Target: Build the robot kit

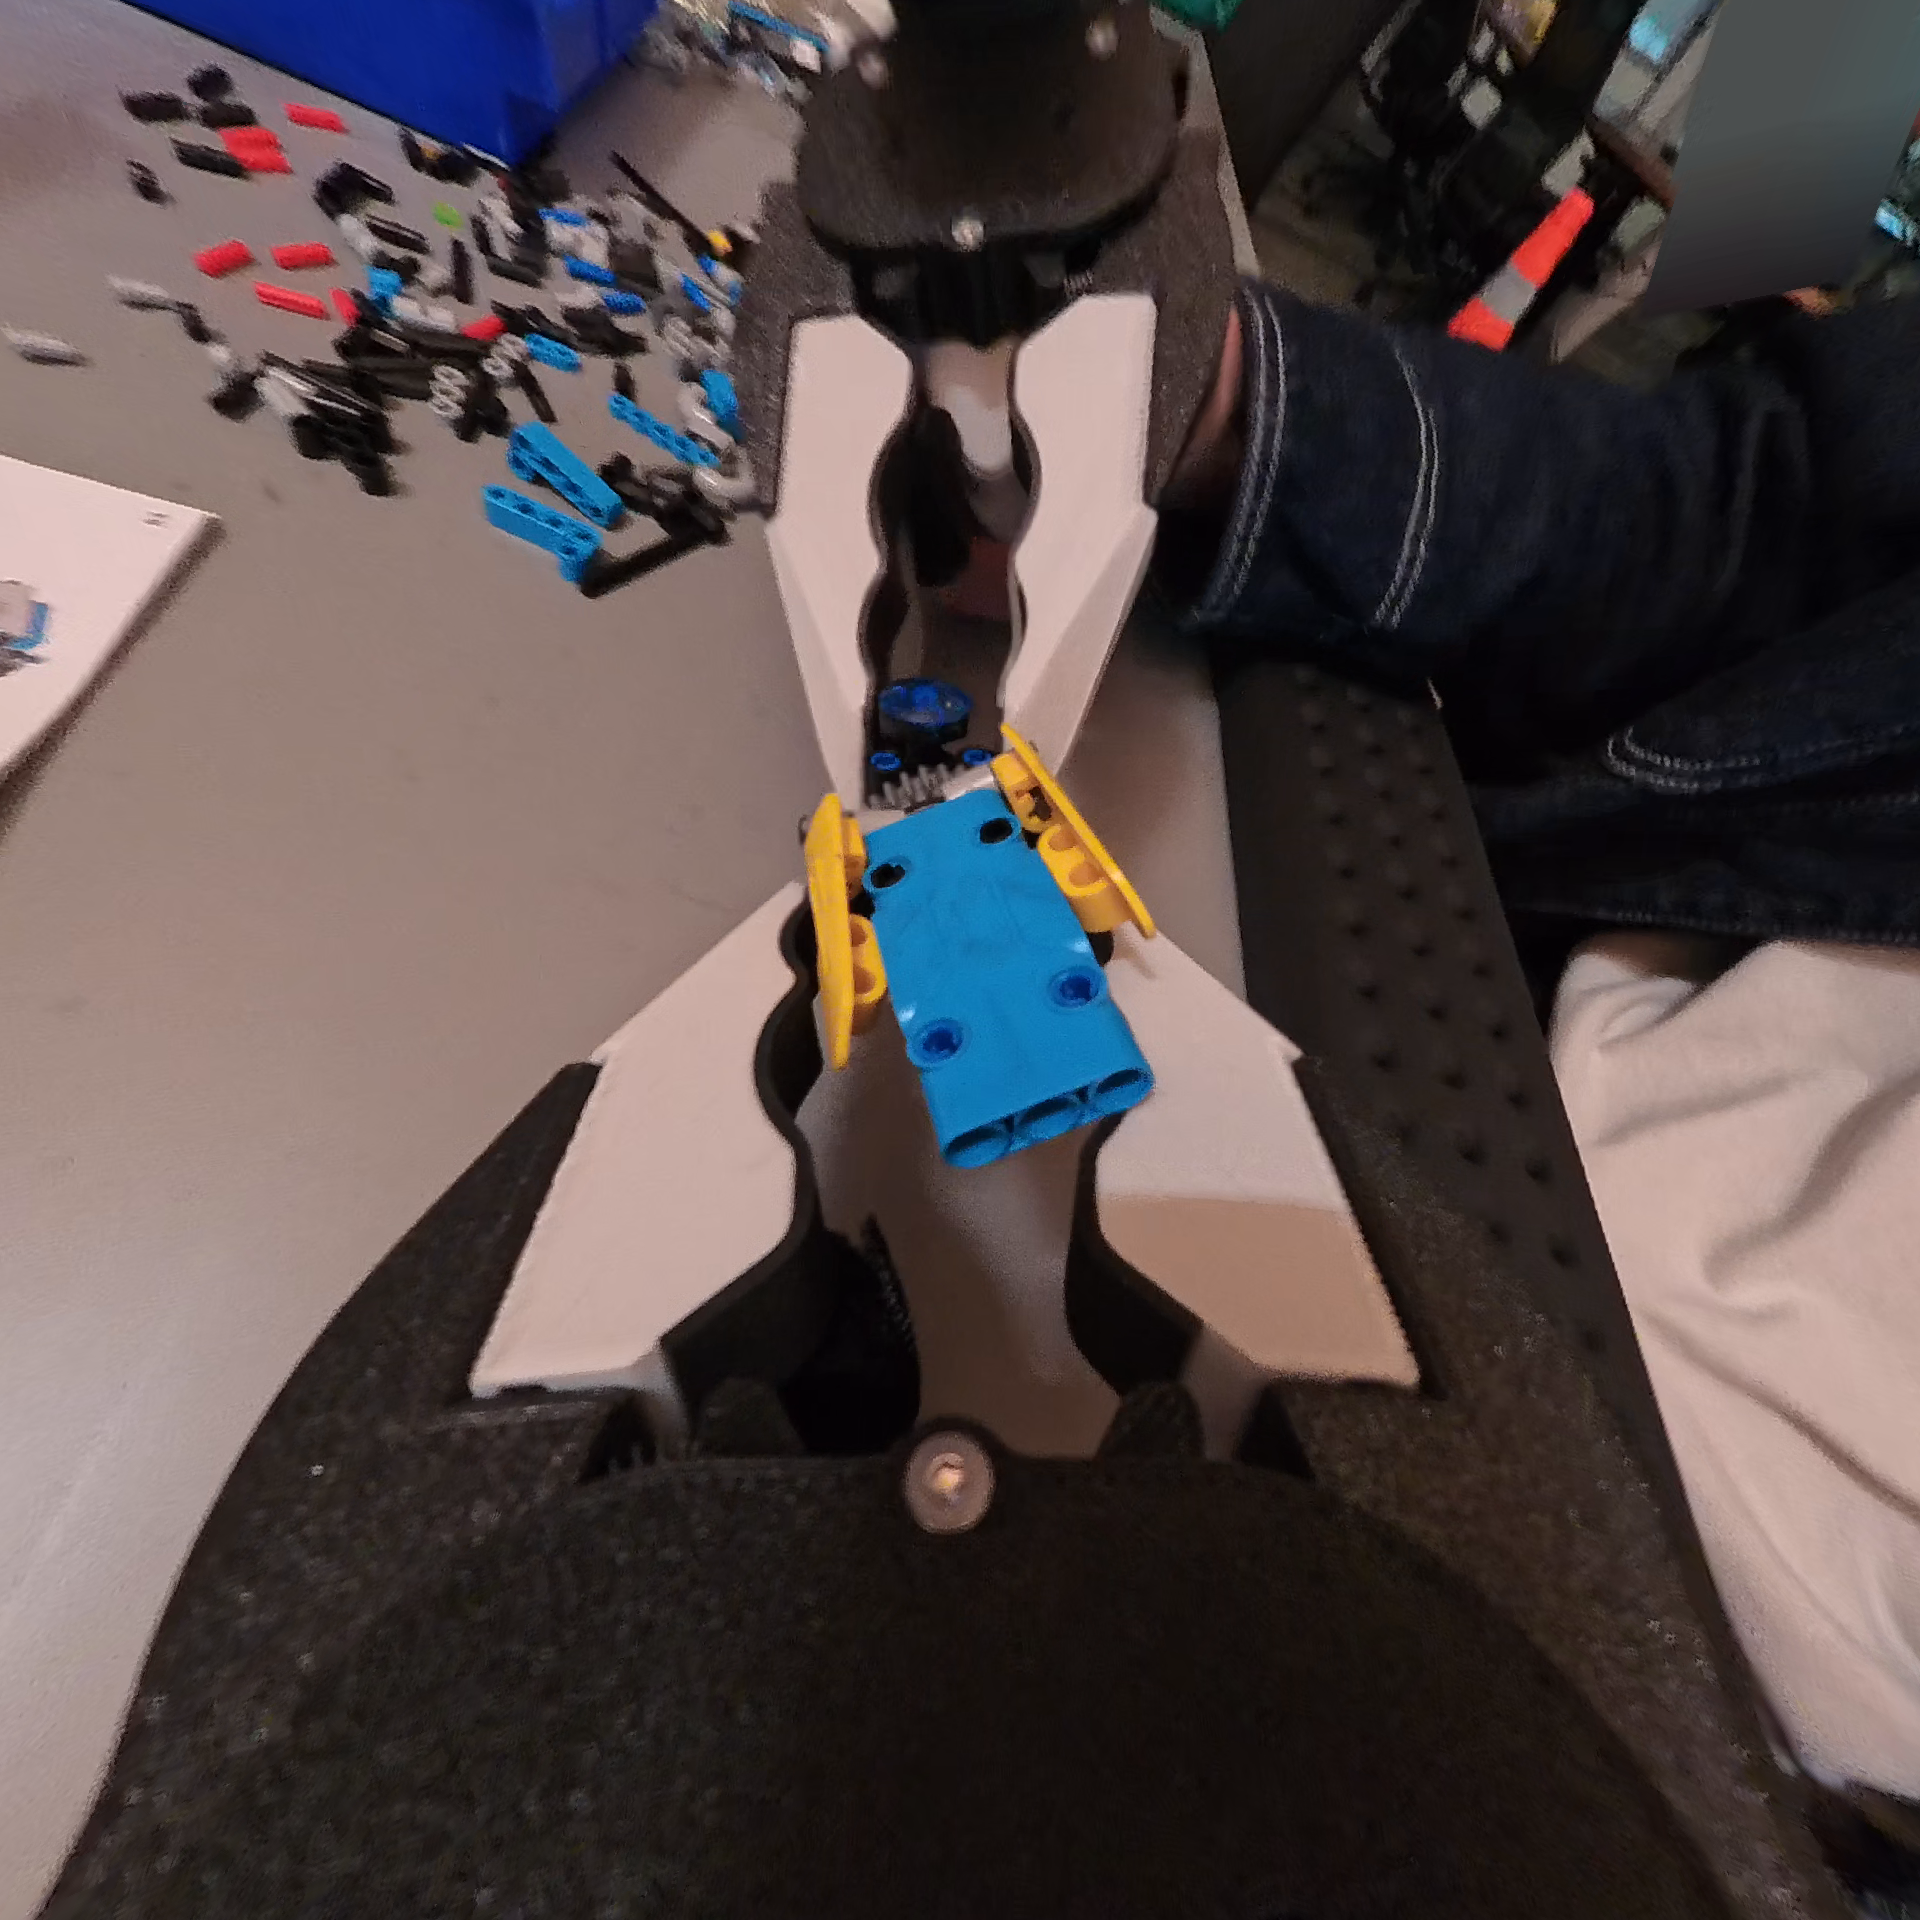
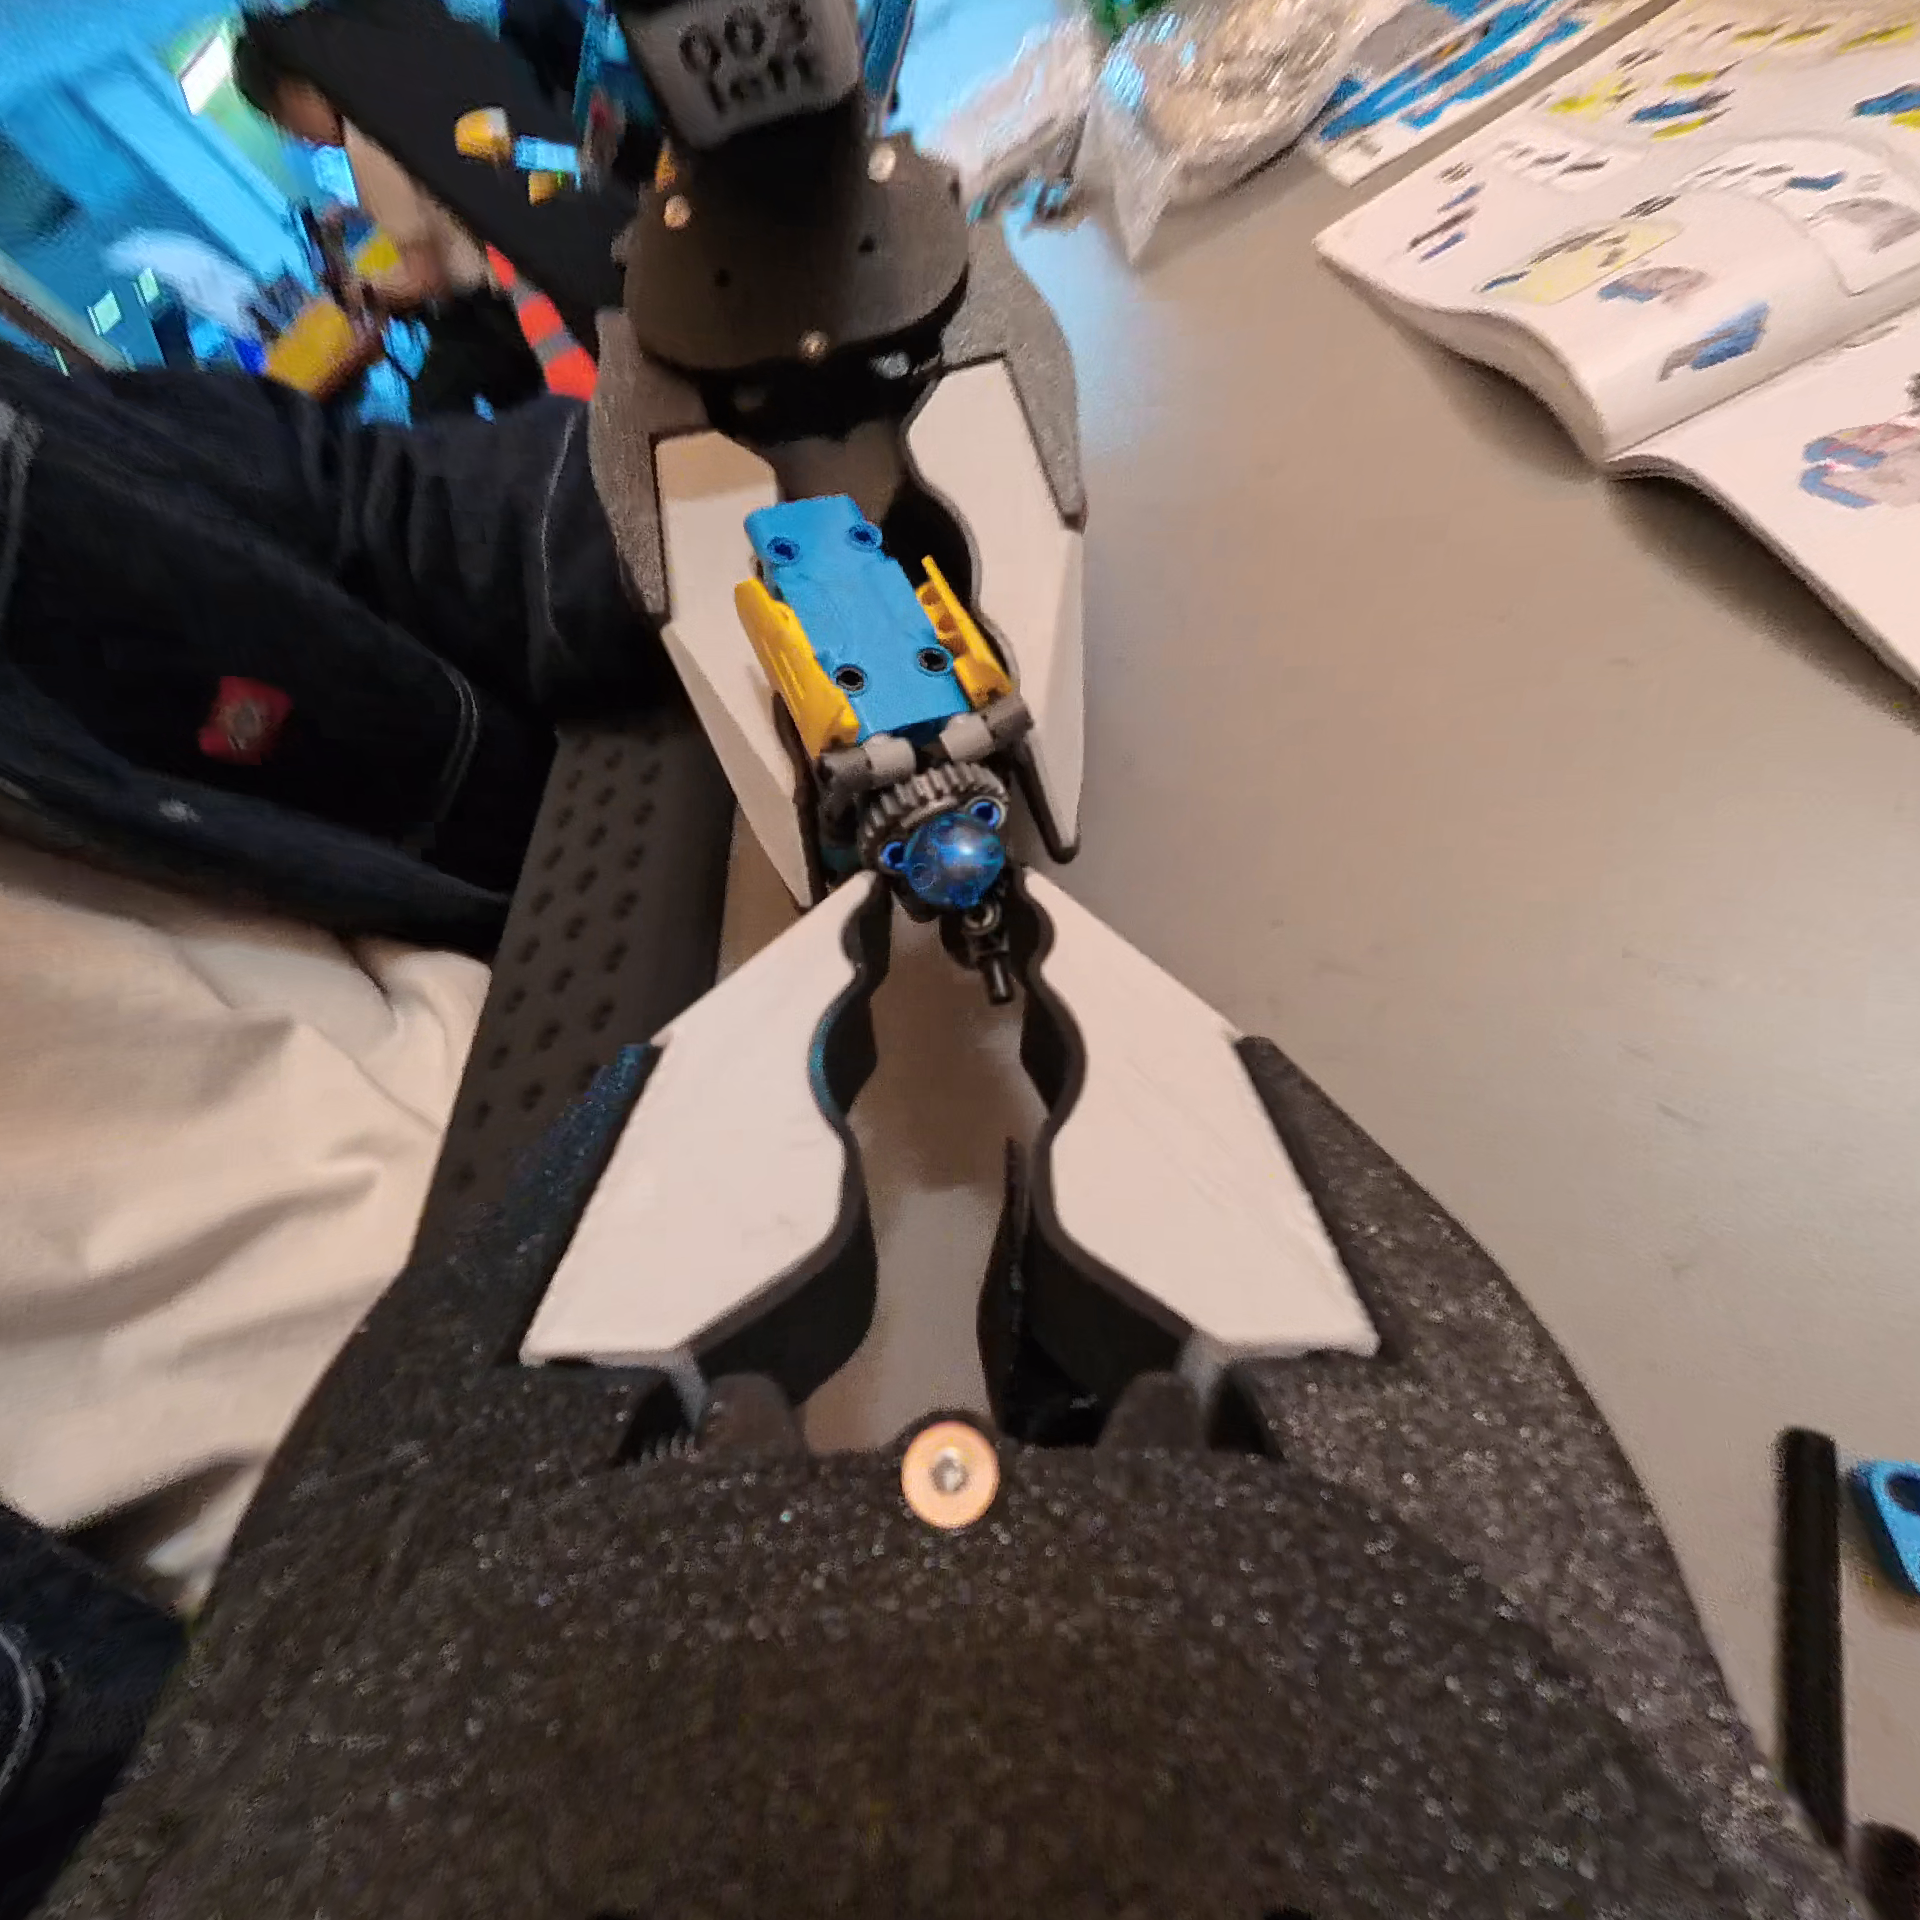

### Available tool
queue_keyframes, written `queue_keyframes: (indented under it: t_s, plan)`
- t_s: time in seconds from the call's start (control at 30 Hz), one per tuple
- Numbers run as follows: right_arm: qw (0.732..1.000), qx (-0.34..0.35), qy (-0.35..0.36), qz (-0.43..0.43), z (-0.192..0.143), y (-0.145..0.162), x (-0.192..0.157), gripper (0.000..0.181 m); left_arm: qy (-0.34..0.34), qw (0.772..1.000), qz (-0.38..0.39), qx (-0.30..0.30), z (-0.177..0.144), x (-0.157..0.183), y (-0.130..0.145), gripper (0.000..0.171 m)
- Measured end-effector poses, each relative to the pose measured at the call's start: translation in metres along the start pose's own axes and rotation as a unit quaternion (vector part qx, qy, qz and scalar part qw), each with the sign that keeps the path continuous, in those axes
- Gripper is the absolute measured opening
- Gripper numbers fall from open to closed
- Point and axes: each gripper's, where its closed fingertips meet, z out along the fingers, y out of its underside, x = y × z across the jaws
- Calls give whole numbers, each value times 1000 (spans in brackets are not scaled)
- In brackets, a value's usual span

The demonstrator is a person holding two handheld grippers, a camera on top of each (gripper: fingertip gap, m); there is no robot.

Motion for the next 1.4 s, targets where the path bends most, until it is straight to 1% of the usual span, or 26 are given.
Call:
queue_keyframes:
  t_s: [0.17,0.27,0.33,0.37,0.43,0.5,0.7,0.73,0.8,0.87,0.97,1.07,1.1,1.17,1.23,1.3,1.4]
  plan:
    - [997,65,4,41,-8,-16,3,21,1,998,-38,56,-9,-6,-18,44]
    - [991,109,0,72,-11,-28,6,21,-5,995,-55,81,-16,-11,-26,44]
    - [986,141,8,88,-13,-35,10,20,-6,992,-67,109,-21,-13,-34,46]
    - [984,150,-5,100,-12,-38,7,20,-5,990,-72,124,-23,-13,-38,49]
    - [981,160,-16,108,-8,-40,3,20,-9,987,-73,146,-26,-14,-45,49]
    - [979,169,-18,112,-7,-43,2,20,-11,985,-66,157,-30,-13,-49,42]
    - [975,189,-8,119,-10,-49,5,20,-34,984,-63,160,-34,-19,-49,43]
    - [975,192,5,114,-12,-49,8,21,-34,984,-67,159,-34,-20,-48,43]
    - [975,192,-11,111,-13,-50,3,20,-14,983,-71,166,-35,-15,-50,41]
    - [975,191,-11,111,-12,-49,2,20,-10,983,-69,168,-36,-14,-51,41]
    - [977,184,-11,105,-11,-48,1,20,-11,986,-56,160,-36,-13,-48,41]
    - [980,182,-6,82,-11,-49,-3,21,-11,987,-35,156,-38,-9,-49,41]
    - [981,180,4,71,-13,-50,-2,23,-10,988,-35,150,-37,-9,-47,41]
    - [984,167,59,31,-22,-48,7,31,-11,990,-40,135,-36,-11,-42,41]
    - [982,159,102,-28,-33,-49,8,28,-15,991,-44,129,-36,-13,-40,41]
    - [983,152,82,-67,-32,-47,-6,21,-15,991,-48,124,-35,-15,-38,41]
    - [989,137,34,-33,-22,-43,-13,25,-23,993,-34,106,-31,-15,-33,41]
